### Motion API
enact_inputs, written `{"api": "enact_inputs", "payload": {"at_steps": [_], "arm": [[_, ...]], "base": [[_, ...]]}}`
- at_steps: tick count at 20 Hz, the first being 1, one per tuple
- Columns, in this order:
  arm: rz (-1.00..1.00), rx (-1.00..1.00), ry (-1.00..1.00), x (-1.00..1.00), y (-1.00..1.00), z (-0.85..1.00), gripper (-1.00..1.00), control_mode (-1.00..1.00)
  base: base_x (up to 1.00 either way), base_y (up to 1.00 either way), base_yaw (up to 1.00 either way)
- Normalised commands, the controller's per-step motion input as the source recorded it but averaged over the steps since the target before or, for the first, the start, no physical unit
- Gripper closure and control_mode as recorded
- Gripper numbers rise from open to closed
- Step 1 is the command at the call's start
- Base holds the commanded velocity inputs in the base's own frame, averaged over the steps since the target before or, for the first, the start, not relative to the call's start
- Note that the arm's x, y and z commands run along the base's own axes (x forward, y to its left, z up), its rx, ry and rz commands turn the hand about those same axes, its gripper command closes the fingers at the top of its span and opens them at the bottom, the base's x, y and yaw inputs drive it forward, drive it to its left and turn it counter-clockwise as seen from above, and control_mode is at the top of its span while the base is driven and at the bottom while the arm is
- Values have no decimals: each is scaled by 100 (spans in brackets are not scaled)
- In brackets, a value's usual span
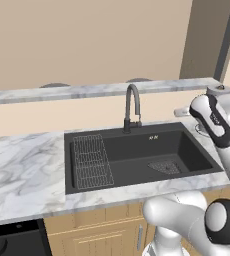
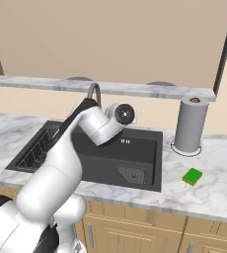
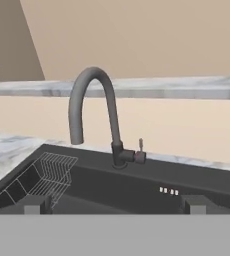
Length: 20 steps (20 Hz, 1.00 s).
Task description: Soak the sponge with water for a few seconds and then drop it inside the sink.
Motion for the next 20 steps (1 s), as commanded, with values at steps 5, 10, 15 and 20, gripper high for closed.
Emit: {"api": "enact_inputs", "payload": {"at_steps": [5,10,15,20], "arm": [[-4,0,-1,0,54,-18,-100,-100],[-3,0,-3,0,29,-29,-100,-100],[0,0,-6,0,2,-37,-100,-100],[0,0,-5,0,0,-28,-100,-100]], "base": [[0,0,0],[0,0,0],[0,0,0],[0,0,0]]}}
